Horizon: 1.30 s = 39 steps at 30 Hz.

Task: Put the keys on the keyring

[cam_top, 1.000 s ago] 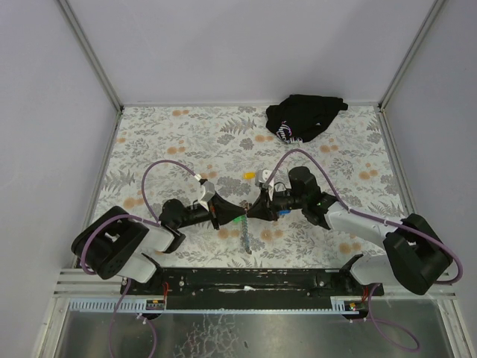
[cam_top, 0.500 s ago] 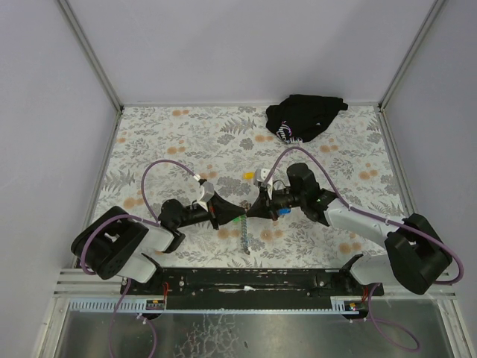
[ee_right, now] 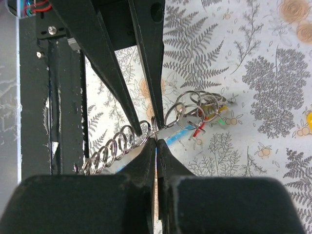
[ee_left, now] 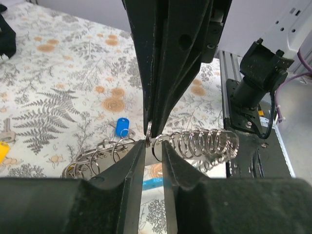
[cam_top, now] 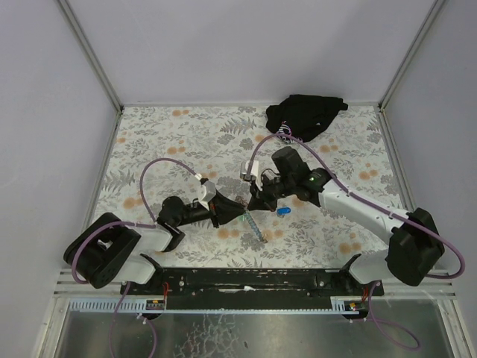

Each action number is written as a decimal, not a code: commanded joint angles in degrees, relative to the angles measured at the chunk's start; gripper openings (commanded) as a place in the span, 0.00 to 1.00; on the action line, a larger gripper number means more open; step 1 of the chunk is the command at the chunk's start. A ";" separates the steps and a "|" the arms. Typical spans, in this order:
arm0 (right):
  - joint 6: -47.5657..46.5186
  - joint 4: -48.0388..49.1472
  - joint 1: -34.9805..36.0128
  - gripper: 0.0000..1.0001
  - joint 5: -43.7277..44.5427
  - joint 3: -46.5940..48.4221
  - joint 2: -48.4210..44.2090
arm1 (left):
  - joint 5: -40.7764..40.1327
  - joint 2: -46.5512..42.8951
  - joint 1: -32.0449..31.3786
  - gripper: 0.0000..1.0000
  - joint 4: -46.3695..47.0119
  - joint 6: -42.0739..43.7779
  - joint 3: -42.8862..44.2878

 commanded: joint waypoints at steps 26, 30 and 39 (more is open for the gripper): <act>-4.88 -21.30 9.21 0.00 17.17 15.92 7.92 | 5.62 2.87 -0.01 0.12 -4.58 2.83 3.67; -4.93 -21.74 9.42 0.00 17.53 16.74 7.98 | 5.73 3.27 -0.06 0.10 -5.41 3.33 3.88; -4.16 -20.44 9.44 0.02 17.78 15.72 5.89 | 3.92 3.02 -0.04 0.00 -2.12 2.54 2.50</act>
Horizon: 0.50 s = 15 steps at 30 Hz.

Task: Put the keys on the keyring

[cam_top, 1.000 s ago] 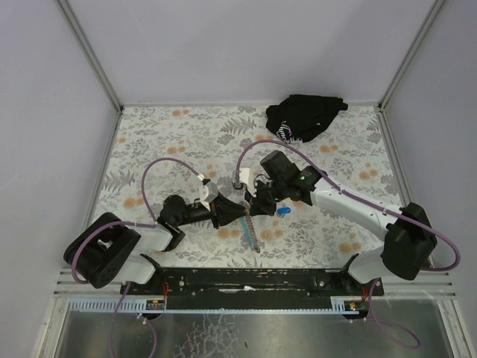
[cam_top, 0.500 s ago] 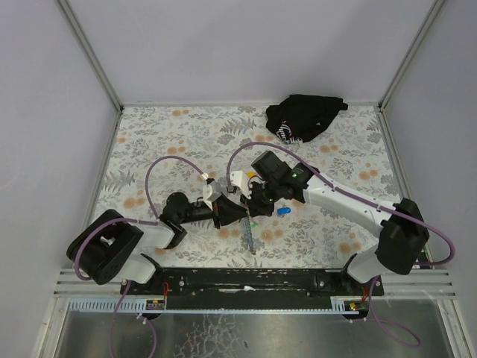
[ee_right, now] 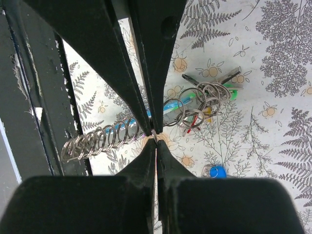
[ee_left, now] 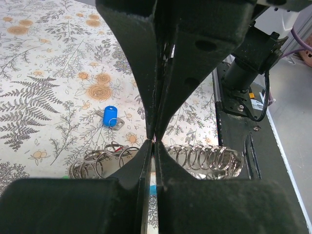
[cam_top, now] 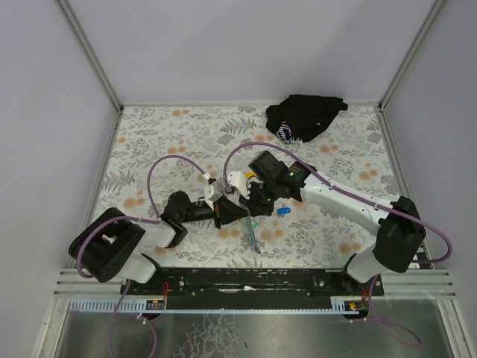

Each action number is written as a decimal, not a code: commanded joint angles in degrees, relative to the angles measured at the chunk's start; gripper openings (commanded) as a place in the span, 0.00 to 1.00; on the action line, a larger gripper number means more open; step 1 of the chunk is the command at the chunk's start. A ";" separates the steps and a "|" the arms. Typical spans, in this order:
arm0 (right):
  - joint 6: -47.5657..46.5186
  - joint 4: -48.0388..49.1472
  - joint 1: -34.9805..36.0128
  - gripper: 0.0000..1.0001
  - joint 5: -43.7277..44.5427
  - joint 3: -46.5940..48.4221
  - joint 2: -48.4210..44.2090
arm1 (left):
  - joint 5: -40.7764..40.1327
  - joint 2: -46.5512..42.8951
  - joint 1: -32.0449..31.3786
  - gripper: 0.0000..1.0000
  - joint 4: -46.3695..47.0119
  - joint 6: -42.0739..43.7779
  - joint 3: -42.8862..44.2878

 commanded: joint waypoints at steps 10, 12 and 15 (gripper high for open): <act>6.81 19.61 -2.90 0.24 1.59 -11.36 -13.95 | -5.87 0.70 -0.03 0.00 12.26 -3.19 -3.63; 8.79 24.22 -3.91 0.25 1.54 -15.65 -16.16 | -6.47 0.92 -0.06 0.00 13.65 -3.77 -3.99; 11.38 30.58 -4.81 0.26 1.26 -20.81 -19.43 | -6.72 1.99 -0.10 0.00 16.21 -4.91 -4.37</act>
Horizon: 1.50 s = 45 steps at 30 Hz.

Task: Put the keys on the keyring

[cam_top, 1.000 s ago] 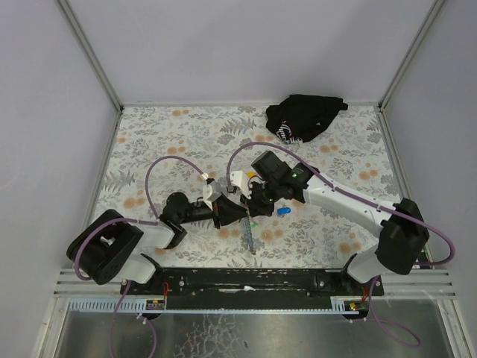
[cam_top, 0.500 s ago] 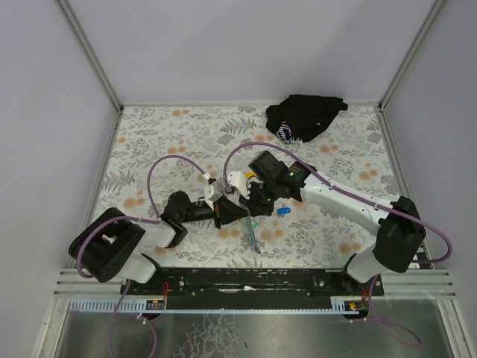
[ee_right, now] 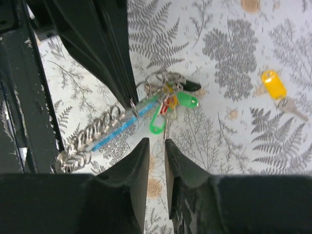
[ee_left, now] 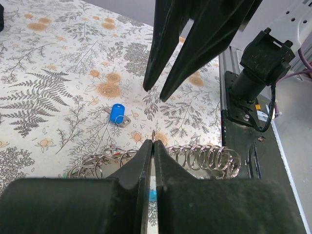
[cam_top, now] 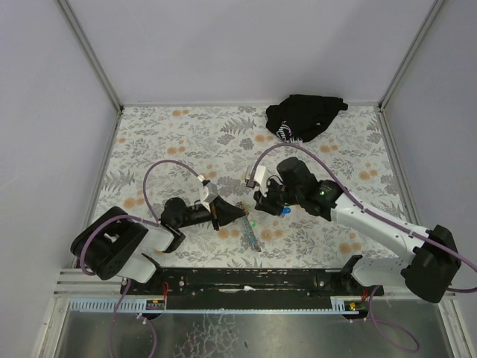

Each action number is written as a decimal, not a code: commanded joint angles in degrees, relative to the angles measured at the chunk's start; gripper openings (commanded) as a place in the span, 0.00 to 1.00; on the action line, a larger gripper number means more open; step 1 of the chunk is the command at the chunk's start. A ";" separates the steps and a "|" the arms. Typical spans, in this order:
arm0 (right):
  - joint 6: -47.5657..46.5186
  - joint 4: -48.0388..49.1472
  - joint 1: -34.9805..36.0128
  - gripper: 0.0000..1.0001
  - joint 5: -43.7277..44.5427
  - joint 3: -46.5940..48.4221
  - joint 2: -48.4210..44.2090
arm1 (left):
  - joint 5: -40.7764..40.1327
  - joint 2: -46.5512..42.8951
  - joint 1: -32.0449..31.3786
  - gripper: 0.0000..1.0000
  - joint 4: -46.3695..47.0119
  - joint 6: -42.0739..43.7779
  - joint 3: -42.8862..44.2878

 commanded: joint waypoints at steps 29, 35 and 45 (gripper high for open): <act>31.72 12.08 -6.14 0.42 22.95 -19.32 -4.12 | -2.83 0.39 -0.03 0.00 8.60 -1.15 -0.80; 34.82 14.19 -11.74 0.40 16.35 -19.57 1.24 | -2.83 0.09 0.01 0.00 7.77 -1.04 -0.84; 36.32 16.63 -15.57 0.35 9.52 -19.17 6.48 | -2.41 0.41 0.07 0.00 6.67 -0.73 -0.28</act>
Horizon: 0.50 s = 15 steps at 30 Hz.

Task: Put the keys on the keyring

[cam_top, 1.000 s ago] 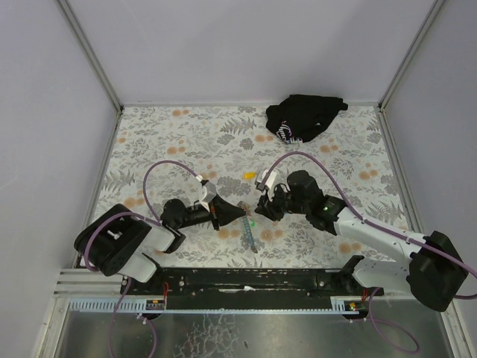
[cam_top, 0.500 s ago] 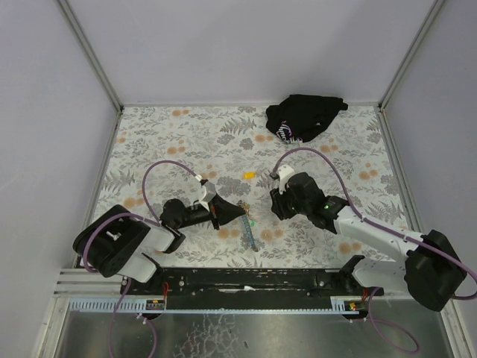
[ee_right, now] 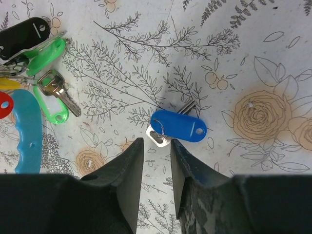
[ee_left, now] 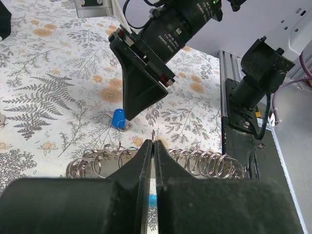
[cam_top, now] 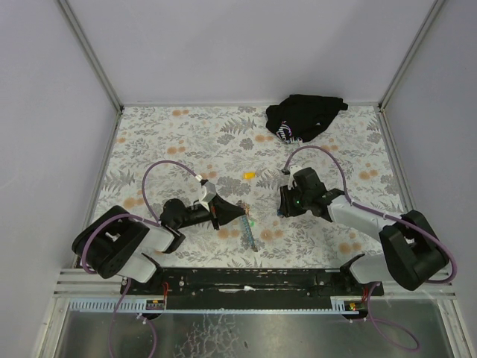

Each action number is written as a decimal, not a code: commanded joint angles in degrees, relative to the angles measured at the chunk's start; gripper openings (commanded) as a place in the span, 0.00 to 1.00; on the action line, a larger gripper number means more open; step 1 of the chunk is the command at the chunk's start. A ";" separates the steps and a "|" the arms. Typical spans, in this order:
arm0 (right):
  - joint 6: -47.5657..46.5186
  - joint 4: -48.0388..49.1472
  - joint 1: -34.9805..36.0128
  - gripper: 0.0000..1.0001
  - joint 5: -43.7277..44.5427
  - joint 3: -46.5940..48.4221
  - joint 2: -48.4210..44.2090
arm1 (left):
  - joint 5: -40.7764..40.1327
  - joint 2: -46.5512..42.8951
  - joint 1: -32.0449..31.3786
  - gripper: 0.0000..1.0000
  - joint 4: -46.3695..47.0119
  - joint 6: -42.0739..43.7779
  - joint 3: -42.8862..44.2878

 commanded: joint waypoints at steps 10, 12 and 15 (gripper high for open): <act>1.09 3.35 -1.44 0.32 -3.31 0.71 3.29 | -0.20 -0.42 0.03 0.00 2.37 1.15 0.86; 1.02 3.54 -1.44 0.32 -3.62 0.81 3.80 | -0.11 -0.43 0.03 0.00 2.28 1.10 0.92; 0.98 3.77 -1.44 0.31 -3.55 0.94 4.66 | -0.08 -0.47 0.03 0.00 2.14 1.10 1.01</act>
